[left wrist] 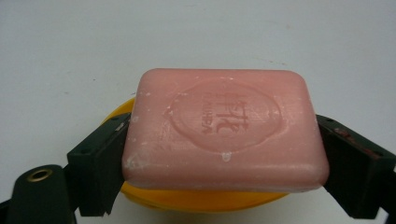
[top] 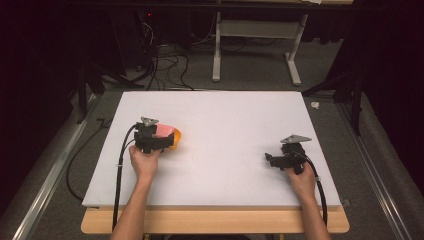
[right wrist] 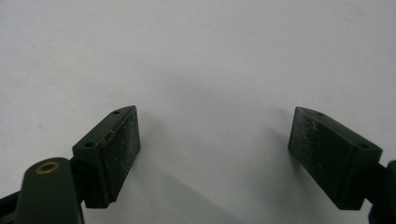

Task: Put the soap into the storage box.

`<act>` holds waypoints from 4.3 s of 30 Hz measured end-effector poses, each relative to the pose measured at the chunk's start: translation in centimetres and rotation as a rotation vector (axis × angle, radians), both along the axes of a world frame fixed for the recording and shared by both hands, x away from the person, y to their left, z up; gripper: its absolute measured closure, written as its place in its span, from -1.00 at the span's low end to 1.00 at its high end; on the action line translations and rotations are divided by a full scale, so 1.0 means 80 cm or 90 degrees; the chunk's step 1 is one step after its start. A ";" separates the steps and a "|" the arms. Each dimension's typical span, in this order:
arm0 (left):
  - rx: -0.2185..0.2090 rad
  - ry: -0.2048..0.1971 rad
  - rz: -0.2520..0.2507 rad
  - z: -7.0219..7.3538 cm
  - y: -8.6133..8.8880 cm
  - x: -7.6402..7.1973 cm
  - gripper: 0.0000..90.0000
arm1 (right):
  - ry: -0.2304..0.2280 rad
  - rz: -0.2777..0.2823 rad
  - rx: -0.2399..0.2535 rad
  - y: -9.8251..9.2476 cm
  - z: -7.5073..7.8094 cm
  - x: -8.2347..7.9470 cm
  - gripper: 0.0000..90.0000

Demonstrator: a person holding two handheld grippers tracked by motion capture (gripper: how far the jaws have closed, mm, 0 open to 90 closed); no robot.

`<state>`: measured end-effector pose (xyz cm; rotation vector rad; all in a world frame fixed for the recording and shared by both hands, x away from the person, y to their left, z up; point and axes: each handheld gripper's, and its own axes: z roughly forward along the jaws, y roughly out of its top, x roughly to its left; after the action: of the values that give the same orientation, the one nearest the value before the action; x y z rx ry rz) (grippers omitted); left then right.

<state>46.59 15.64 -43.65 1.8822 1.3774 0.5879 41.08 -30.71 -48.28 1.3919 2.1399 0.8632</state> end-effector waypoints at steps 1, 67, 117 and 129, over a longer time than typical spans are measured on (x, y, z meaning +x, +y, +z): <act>0.000 0.002 0.000 -0.001 0.000 0.000 -0.69 | 0.001 0.000 0.000 0.000 0.000 0.000 -0.61; -0.030 -0.089 -0.074 0.033 -0.007 -0.038 -0.52 | 0.000 0.001 0.000 0.000 0.000 0.000 -0.61; -0.064 -0.105 -0.170 0.036 -0.042 -0.089 -0.54 | -0.001 0.001 -0.002 0.000 0.000 -0.001 -0.61; -0.076 -0.095 -0.193 0.030 -0.055 -0.093 -0.54 | 0.001 -0.001 0.000 0.001 0.000 -0.001 -0.61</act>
<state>39.14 11.25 -41.24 1.8632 0.9851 0.4716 40.99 -30.67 -48.28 1.3941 2.1396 0.8626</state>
